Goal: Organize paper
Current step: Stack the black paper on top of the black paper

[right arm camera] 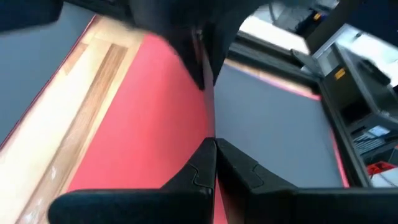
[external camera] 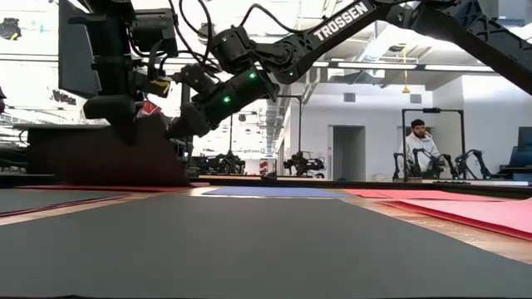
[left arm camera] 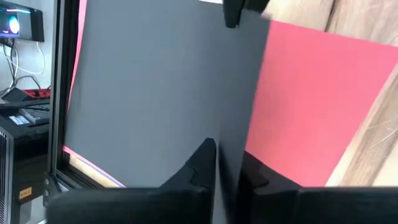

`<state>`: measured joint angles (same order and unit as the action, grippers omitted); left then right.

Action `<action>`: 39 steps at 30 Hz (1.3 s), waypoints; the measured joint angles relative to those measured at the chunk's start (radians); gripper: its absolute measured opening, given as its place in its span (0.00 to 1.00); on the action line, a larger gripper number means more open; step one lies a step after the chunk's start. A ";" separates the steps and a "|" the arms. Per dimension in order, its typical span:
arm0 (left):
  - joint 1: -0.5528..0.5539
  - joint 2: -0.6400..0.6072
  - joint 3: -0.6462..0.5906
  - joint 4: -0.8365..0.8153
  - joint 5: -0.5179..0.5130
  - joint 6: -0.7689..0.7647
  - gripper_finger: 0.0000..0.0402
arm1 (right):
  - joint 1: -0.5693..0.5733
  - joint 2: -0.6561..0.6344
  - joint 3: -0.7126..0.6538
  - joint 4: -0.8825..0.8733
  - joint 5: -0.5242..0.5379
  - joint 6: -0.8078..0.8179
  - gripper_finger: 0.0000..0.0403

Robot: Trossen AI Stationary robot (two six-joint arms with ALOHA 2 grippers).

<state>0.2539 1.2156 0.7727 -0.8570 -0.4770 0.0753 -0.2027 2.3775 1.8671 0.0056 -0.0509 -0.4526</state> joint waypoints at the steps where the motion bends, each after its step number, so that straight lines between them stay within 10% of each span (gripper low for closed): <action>1: 0.000 0.000 0.000 0.000 0.000 0.000 0.00 | 0.001 0.000 0.000 -0.023 -0.001 0.000 0.00; 19: 0.000 0.000 -0.001 0.002 0.001 -0.005 0.00 | 0.010 0.000 0.000 -0.103 0.054 0.019 0.61; 39: -0.018 0.000 0.000 0.028 0.023 -0.003 0.00 | -0.045 0.075 -0.001 0.146 -0.079 0.081 0.62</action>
<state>0.2356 1.2160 0.7722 -0.8293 -0.4539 0.0722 -0.2473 2.4525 1.8659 0.1513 -0.1303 -0.3711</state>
